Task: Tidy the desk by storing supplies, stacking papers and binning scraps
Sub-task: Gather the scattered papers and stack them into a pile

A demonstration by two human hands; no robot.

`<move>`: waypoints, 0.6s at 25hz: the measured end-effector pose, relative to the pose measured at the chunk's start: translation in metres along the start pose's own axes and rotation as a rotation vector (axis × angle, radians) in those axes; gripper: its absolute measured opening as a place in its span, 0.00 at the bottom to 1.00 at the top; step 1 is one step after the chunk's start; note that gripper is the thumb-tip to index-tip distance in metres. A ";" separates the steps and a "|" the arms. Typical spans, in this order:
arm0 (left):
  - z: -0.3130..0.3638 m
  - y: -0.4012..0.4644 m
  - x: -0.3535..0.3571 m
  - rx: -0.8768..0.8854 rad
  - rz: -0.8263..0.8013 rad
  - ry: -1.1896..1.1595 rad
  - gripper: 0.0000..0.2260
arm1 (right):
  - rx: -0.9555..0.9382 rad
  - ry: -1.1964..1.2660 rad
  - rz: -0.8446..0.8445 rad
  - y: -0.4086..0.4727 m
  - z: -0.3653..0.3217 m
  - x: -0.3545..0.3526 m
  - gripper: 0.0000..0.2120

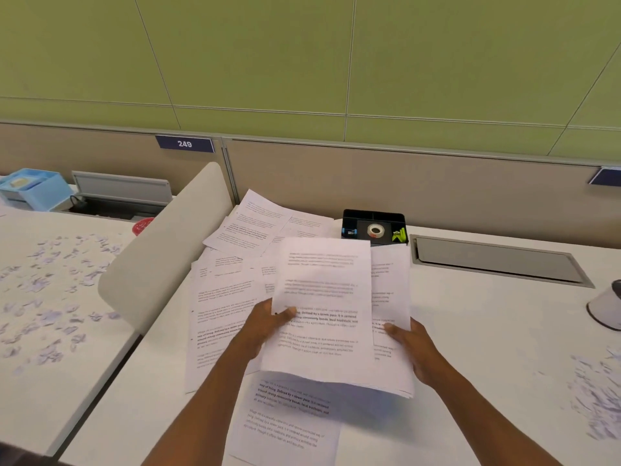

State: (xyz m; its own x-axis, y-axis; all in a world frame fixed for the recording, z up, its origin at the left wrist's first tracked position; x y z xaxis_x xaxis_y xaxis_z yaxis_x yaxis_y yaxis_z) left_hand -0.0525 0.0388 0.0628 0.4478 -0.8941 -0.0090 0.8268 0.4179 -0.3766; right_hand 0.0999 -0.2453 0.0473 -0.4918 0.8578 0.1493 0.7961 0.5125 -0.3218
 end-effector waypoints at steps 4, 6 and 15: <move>-0.010 -0.002 0.027 -0.012 -0.010 0.063 0.21 | -0.013 0.008 -0.071 -0.008 -0.002 0.009 0.14; -0.011 -0.002 0.037 -0.020 -0.036 0.022 0.24 | -0.014 0.013 -0.071 -0.011 -0.001 0.010 0.15; -0.016 -0.008 0.063 -0.045 -0.088 -0.059 0.21 | -0.018 -0.046 -0.165 -0.016 0.015 -0.006 0.26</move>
State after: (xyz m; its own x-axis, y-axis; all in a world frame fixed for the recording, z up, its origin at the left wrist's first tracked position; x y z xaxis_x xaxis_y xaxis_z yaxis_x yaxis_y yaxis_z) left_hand -0.0365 -0.0234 0.0506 0.3949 -0.9152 0.0803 0.8480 0.3295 -0.4151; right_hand 0.0852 -0.2593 0.0372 -0.6315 0.7596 0.1558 0.7093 0.6470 -0.2797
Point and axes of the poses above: each hand's wrist, its own y-axis towards the middle knuckle, its own x-axis out of the palm, z = x × y, the point moved 1 cm from there along y, towards the middle knuckle, and after that the axes turned 4 degrees about -x, right-handed, at the moved point
